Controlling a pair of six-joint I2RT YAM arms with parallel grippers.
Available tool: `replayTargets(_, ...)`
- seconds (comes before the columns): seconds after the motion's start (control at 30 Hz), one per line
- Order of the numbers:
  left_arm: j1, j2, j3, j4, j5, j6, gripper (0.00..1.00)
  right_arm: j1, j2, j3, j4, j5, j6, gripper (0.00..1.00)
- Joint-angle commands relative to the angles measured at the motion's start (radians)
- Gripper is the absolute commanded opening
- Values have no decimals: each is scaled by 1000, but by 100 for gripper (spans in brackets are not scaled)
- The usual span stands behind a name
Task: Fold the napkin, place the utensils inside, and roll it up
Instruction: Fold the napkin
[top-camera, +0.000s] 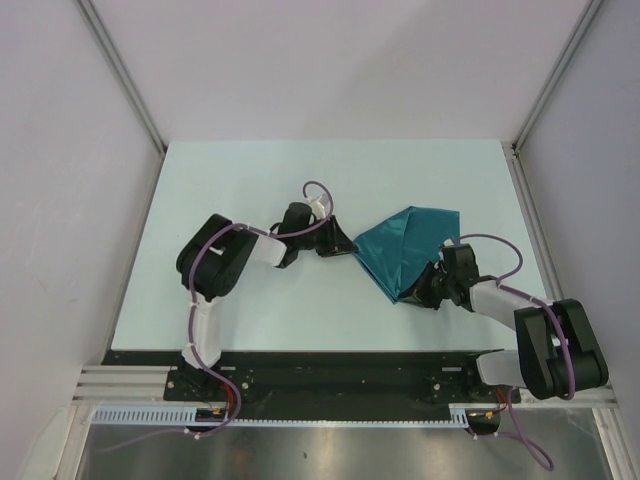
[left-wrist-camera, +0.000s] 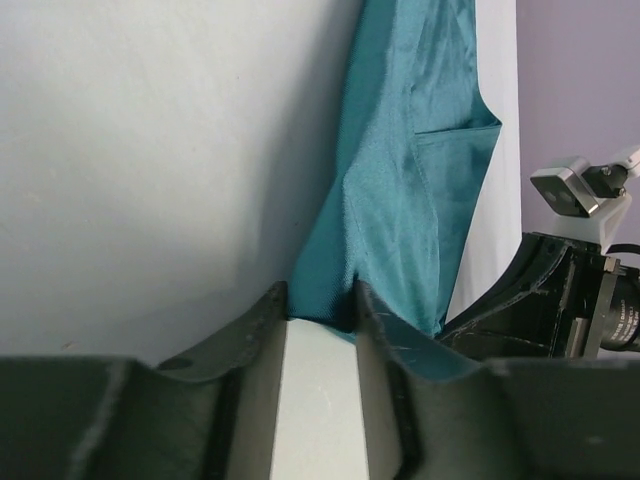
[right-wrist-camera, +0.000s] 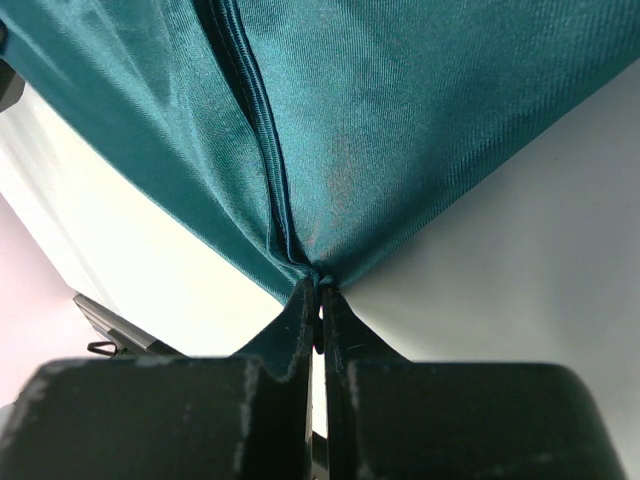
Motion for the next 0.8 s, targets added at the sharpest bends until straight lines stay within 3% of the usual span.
replayTargets(0.0,-6,4,32,12,11,11,31,4,13,-5,-91,80,-30,0)
replayTargets(0.1,-6,7,37,14,15,5,24,4,-1,-1,-108,93,-36,0)
replayTargets(0.23,-6,9,46,17,23,-3,18,2,-42,26,-158,117,-50,11)
replayTargets(0.37,-6,10,61,22,28,-15,10,5,-125,92,-267,203,-96,37)
replayTargets(0.47,-6,10,70,19,34,-19,7,16,-201,165,-372,289,-145,50)
replayTargets(0.57,-8,7,70,12,37,-24,2,40,-254,230,-418,352,-199,55)
replayTargets(0.77,-5,9,69,11,43,-55,0,175,-215,302,-286,466,-265,56)
